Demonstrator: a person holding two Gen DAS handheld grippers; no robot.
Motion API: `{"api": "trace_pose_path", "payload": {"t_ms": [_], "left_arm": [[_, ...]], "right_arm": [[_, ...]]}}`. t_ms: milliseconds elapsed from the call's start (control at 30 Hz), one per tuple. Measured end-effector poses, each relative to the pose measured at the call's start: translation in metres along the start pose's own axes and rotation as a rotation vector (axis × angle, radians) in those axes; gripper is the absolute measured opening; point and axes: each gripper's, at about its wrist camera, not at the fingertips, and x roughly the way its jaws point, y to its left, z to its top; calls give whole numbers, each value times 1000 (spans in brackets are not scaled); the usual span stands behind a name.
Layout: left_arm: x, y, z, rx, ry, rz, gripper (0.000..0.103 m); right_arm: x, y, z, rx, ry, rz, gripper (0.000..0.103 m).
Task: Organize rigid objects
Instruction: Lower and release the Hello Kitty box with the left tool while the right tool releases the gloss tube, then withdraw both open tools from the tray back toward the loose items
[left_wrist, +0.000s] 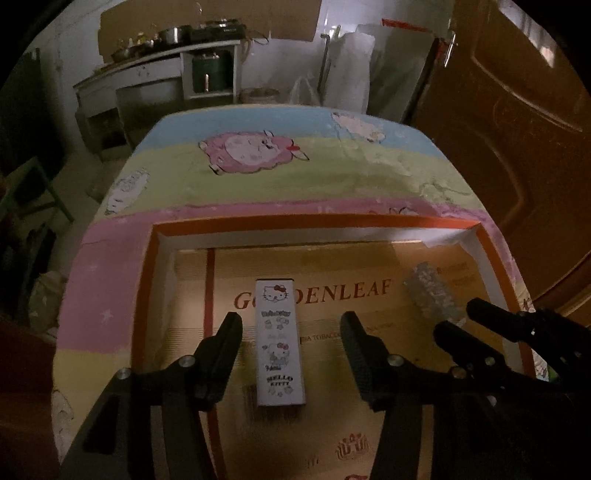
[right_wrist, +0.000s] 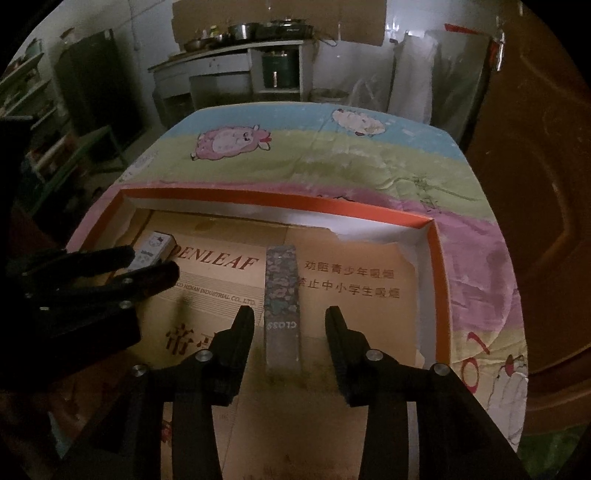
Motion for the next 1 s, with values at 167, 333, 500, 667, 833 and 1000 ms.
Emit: {"api": "trace_pose_path", "payload": {"t_ms": [167, 333, 500, 667, 833, 1000], "left_arm": [[-21, 0, -4, -8, -44, 8, 55], [-46, -5, -13, -8, -81, -5, 55], [-74, -10, -25, -2, -126, -8, 55], [-107, -15, -40, 10, -196, 3, 55], [-130, -15, -55, 23, -224, 20, 55], [-149, -14, -71, 18, -235, 15, 55]], "right_arm": [[-11, -1, -3, 4, -8, -8, 42], [-29, 0, -8, 9, -27, -10, 42], [-55, 3, -18, 14, -58, -8, 42], [-79, 6, -32, 24, -84, -7, 42], [-103, 11, -47, 38, -108, -7, 42], [-124, 17, -64, 42, -124, -8, 42]]}}
